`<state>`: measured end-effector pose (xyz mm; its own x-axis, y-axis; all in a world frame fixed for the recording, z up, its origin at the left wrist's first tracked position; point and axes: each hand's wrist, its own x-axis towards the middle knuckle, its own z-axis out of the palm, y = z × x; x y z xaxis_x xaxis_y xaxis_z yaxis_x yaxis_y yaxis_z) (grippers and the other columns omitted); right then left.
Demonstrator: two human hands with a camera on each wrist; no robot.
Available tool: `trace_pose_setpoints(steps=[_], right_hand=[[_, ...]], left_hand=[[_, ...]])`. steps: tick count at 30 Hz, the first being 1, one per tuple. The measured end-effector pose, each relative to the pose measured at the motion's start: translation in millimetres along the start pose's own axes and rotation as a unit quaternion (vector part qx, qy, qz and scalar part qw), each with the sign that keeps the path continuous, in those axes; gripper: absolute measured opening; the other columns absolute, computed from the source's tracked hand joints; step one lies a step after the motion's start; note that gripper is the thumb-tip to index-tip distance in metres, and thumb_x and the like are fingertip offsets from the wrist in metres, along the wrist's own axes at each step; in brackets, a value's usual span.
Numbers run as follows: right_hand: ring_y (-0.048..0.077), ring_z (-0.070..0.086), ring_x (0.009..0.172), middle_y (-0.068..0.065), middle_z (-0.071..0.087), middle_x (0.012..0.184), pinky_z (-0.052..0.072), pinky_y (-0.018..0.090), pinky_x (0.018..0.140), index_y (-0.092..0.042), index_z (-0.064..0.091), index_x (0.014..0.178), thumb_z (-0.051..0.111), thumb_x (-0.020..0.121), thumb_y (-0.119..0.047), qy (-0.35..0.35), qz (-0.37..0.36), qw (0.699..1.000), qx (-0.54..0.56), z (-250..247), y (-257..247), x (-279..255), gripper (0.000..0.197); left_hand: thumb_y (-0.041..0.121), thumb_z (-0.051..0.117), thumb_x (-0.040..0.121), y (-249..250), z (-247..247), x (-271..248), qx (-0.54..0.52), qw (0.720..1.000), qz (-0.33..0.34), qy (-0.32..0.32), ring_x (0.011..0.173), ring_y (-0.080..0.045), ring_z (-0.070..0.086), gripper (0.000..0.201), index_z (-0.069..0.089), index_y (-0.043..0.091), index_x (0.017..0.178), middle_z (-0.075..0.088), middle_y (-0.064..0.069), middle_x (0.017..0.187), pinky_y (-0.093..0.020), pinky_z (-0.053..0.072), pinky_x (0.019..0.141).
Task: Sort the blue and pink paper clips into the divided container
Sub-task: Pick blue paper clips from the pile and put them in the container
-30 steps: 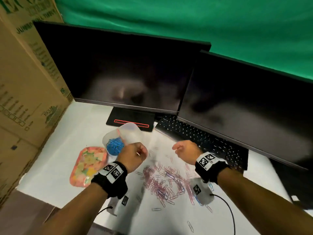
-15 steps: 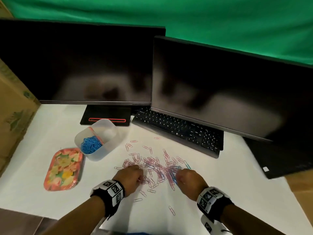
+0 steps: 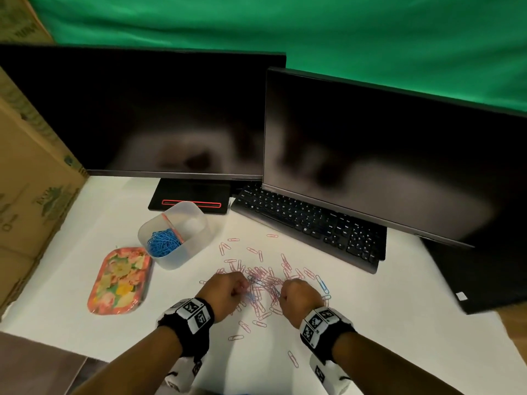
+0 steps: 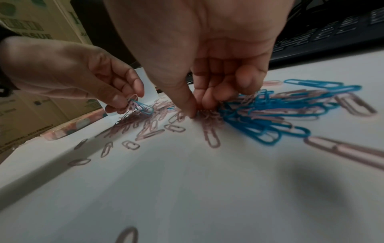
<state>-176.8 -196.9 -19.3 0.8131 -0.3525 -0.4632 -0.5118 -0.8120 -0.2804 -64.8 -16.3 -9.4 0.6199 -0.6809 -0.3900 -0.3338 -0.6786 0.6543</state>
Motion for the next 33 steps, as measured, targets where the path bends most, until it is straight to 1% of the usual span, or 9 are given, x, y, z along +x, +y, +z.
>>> trace_pose_setpoints(steps=[2, 5, 11, 14, 16, 18, 21, 29, 33], right_hand=[[0.026, 0.062, 0.107, 0.008, 0.062, 0.119, 0.05, 0.031, 0.087, -0.012, 0.06, 0.116, 0.049, 0.093, -0.022, -0.013, 0.022, 1.0, -0.009, -3, -4, 2, 0.027], [0.027, 0.062, 0.107, 0.009, 0.061, 0.12, 0.051, 0.031, 0.087, -0.011, 0.059, 0.117, 0.052, 0.091, -0.023, -0.017, 0.036, 0.999, -0.009, -6, -5, 1, 0.029], [0.021, 0.06, 0.083, 0.002, 0.059, 0.093, 0.047, 0.024, 0.065, -0.02, 0.053, 0.083, 0.059, 0.085, -0.023, -0.021, 0.031, 0.996, 0.082, -19, 2, -9, 0.008], [0.015, 0.062, 0.073, -0.002, 0.064, 0.087, 0.054, 0.026, 0.061, -0.027, 0.057, 0.072, 0.063, 0.08, -0.018, -0.001, 0.038, 0.985, 0.166, -20, 11, -8, 0.013], [0.012, 0.064, 0.077, -0.005, 0.066, 0.086, 0.056, 0.023, 0.068, -0.028, 0.066, 0.085, 0.062, 0.081, -0.015, 0.005, 0.034, 0.977, 0.211, -21, 16, -9, 0.014], [0.014, 0.065, 0.088, -0.006, 0.067, 0.091, 0.052, 0.02, 0.077, -0.025, 0.069, 0.103, 0.059, 0.084, -0.014, 0.008, 0.037, 0.968, 0.246, -22, 20, -8, 0.024], [0.013, 0.066, 0.091, -0.006, 0.072, 0.093, 0.051, 0.022, 0.08, -0.024, 0.074, 0.09, 0.06, 0.087, -0.021, 0.017, 0.055, 0.952, 0.302, -27, 21, -7, 0.015], [0.012, 0.06, 0.057, -0.004, 0.065, 0.065, 0.054, 0.026, 0.06, -0.018, 0.072, 0.082, 0.06, 0.089, -0.009, 0.013, 0.056, 0.901, 0.429, -35, 8, -7, 0.017], [0.011, 0.063, 0.072, -0.005, 0.066, 0.076, 0.052, 0.021, 0.067, -0.027, 0.066, 0.08, 0.061, 0.085, -0.009, 0.053, 0.06, 0.935, 0.347, -37, 5, -5, 0.019]], left_hand=[[-0.001, 0.058, 0.08, -2, -1, 0, -0.018, 1.0, 0.002, 0.011, 0.071, -0.016, 0.06, 0.038, 0.057, 0.037, 0.079, 0.064, 0.001, 0.08, -0.032, 0.055, 0.073], [-0.006, 0.055, 0.078, -6, -1, 2, -0.031, 0.999, -0.003, 0.029, 0.077, -0.013, 0.058, 0.04, 0.059, 0.033, 0.088, 0.062, 0.001, 0.091, -0.016, 0.049, 0.07], [-0.006, 0.051, 0.08, -12, -6, 3, -0.035, 0.998, -0.022, 0.049, 0.083, -0.011, 0.059, 0.041, 0.064, 0.023, 0.106, 0.064, 0.004, 0.101, -0.004, 0.041, 0.073], [0.002, 0.053, 0.081, -13, -8, 1, -0.027, 0.997, -0.038, 0.056, 0.076, -0.013, 0.063, 0.032, 0.062, 0.03, 0.091, 0.068, 0.005, 0.083, -0.011, 0.047, 0.071], [0.006, 0.052, 0.082, -12, -10, 0, -0.01, 0.997, -0.049, 0.058, 0.072, -0.012, 0.061, 0.027, 0.063, 0.03, 0.086, 0.067, 0.006, 0.077, -0.015, 0.047, 0.07], [0.005, 0.05, 0.082, -13, -11, 1, 0.021, 0.997, -0.049, 0.062, 0.075, -0.011, 0.06, 0.029, 0.066, 0.028, 0.089, 0.065, 0.006, 0.081, -0.016, 0.046, 0.073], [0.005, 0.054, 0.081, -12, -13, 2, 0.061, 0.996, -0.035, 0.056, 0.084, -0.01, 0.057, 0.027, 0.066, 0.027, 0.093, 0.056, 0.007, 0.091, -0.02, 0.048, 0.082], [0.027, 0.059, 0.086, 6, 0, 4, 0.184, 0.983, 0.006, 0.005, 0.101, -0.018, 0.059, 0.017, 0.064, 0.025, 0.102, 0.058, 0.004, 0.108, -0.027, 0.047, 0.083], [0.021, 0.055, 0.088, 5, 3, 5, 0.204, 0.979, -0.013, -0.005, 0.103, -0.02, 0.058, 0.017, 0.063, 0.022, 0.104, 0.057, 0.0, 0.114, -0.028, 0.046, 0.085]])
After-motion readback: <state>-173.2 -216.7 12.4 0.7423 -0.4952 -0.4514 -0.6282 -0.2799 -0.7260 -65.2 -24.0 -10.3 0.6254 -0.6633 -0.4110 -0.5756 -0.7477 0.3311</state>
